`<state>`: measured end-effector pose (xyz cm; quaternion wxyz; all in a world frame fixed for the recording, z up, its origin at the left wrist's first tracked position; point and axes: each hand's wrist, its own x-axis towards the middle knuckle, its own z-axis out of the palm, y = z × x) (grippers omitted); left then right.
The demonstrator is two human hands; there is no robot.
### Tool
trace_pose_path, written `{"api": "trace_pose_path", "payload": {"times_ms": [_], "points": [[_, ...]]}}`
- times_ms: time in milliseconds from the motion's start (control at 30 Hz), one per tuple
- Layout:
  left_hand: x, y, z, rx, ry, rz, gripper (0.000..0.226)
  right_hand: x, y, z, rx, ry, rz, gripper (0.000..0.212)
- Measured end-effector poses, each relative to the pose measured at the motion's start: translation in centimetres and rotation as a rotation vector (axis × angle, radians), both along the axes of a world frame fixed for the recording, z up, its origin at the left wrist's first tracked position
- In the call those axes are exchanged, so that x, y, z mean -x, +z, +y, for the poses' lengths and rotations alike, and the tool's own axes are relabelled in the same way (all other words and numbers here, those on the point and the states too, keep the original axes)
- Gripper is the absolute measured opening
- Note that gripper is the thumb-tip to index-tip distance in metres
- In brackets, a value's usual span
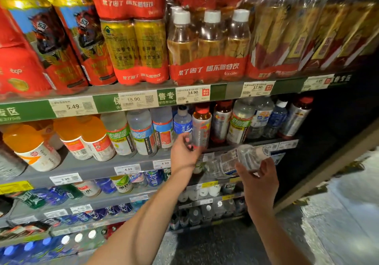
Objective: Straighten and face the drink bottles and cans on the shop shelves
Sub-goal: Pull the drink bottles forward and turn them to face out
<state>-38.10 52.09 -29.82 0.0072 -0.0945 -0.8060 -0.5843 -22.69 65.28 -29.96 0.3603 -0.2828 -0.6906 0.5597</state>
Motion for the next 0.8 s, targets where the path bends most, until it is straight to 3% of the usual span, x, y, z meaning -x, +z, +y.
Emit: {"api": "trace_pose_path", "payload": {"times_ms": [200,467,600,700,800], "points": [[1.0,-1.1,3.1,0.058,0.17,-0.01,0.043,-1.5,0.1,4.1,0.0,-0.076,0.001,0.04],[0.0,-1.6,6.3,0.105,0.416,0.102,0.029,-1.6,0.0,11.7,0.034,0.027,0.002,0.037],[-2.8,-0.9,11.5,0.037,0.358,0.133,0.036,-1.1,-0.2,15.0,0.112,0.112,0.05,0.046],[-3.9,-0.7,15.6,0.102,0.273,0.101,0.045,-0.9,-0.3,17.2,0.154,0.135,0.047,0.055],[-3.7,-0.7,17.9,0.178,0.345,0.121,0.048,-1.2,0.0,19.1,0.085,0.151,0.016,0.06]]}}
